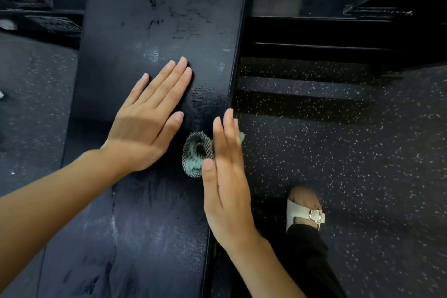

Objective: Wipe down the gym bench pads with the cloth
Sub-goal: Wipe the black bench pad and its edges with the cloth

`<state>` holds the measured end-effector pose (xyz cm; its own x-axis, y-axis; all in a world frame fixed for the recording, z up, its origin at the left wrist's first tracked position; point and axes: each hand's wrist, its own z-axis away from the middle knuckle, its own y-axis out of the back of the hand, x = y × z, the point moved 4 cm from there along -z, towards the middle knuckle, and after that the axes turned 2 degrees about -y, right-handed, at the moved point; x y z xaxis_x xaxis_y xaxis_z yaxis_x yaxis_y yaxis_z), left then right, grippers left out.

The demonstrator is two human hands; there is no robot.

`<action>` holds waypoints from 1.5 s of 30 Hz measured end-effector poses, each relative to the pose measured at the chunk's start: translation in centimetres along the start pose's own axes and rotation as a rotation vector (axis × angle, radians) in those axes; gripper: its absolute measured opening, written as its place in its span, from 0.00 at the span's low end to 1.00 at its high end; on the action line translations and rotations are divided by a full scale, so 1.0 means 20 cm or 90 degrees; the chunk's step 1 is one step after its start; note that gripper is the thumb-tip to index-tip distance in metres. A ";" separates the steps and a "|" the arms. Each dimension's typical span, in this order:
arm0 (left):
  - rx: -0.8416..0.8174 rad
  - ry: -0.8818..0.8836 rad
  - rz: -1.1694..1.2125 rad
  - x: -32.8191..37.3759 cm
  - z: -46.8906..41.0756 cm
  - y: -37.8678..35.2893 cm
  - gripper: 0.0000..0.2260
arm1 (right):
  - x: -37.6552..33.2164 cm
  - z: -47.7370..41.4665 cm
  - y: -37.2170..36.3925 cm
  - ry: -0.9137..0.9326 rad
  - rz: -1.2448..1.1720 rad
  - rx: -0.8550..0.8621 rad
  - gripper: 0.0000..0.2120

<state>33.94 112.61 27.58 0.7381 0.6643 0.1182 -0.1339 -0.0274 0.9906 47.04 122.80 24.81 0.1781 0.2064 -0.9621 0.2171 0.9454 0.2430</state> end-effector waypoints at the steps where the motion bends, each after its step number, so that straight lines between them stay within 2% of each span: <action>1: 0.001 0.003 -0.003 -0.01 -0.02 0.00 0.26 | 0.00 -0.01 0.00 -0.001 -0.004 0.002 0.26; 8: 0.007 0.013 0.003 -0.01 -0.05 0.00 0.26 | -0.01 -0.19 0.05 -0.008 -0.074 0.010 0.26; 21: 0.009 0.014 0.001 0.00 -0.06 0.00 0.26 | 0.00 -0.70 0.16 0.073 -0.003 0.042 0.24; 33: -0.011 0.040 0.024 -0.04 -0.19 0.02 0.27 | -0.01 -0.43 0.11 0.031 -0.041 -0.002 0.25; 45: 0.000 0.053 0.036 -0.08 -0.31 0.03 0.26 | 0.00 -0.54 0.15 0.065 -0.051 -0.005 0.24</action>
<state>28.71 116.16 27.48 0.6718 0.7215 0.1676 -0.1742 -0.0660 0.9825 37.24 128.41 24.27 0.0611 0.1538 -0.9862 0.2192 0.9619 0.1636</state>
